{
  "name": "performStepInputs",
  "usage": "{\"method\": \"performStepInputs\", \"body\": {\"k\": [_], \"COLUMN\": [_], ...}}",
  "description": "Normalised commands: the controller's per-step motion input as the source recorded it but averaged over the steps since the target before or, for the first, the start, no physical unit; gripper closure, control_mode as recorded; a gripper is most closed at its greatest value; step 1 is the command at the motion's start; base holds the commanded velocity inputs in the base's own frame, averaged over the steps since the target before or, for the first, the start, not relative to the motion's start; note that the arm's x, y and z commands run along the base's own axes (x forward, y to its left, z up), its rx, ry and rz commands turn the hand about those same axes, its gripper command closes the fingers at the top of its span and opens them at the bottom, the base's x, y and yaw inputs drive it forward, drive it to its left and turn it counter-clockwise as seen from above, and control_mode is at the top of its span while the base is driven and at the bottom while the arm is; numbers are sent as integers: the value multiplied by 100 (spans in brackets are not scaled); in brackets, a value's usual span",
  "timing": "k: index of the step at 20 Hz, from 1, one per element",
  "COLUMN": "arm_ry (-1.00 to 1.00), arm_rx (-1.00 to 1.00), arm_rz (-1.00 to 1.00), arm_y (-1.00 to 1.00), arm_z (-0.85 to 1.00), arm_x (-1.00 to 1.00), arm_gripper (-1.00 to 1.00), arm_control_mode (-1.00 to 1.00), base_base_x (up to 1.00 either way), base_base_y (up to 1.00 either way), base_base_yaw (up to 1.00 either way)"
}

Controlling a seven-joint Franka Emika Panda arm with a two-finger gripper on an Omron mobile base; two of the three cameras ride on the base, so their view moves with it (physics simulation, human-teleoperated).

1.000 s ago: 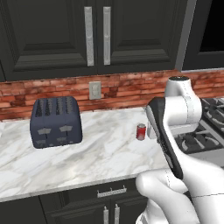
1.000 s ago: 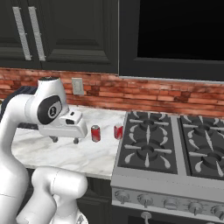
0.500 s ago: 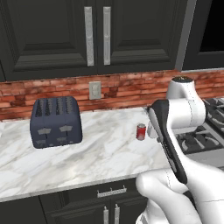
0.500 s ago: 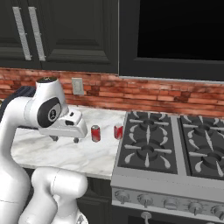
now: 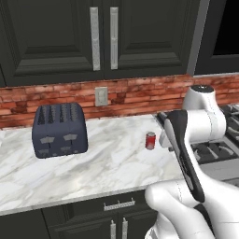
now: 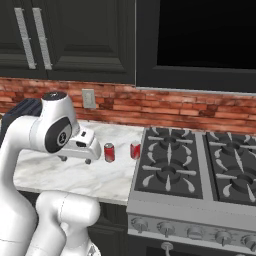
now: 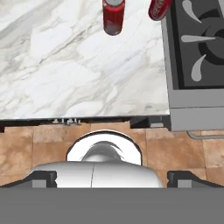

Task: Four empty soda cans are scattered around the kitchen. Gather all the cans and cluster them next to the stove for recycling.

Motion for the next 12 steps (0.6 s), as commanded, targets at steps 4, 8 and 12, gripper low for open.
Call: {"method": "performStepInputs", "body": {"k": [4,8,12], "arm_ry": [0,0,0], "arm_rx": [0,0,0], "arm_rz": [0,0,0], "arm_y": [0,0,0], "arm_z": [0,0,0], "arm_x": [0,0,0], "arm_gripper": [-100,-100,-100], "arm_control_mode": [100,100,100], "base_base_x": [-4,-59,-95], "base_base_y": [0,-31,-59], "base_base_yaw": [0,-4,-17]}}
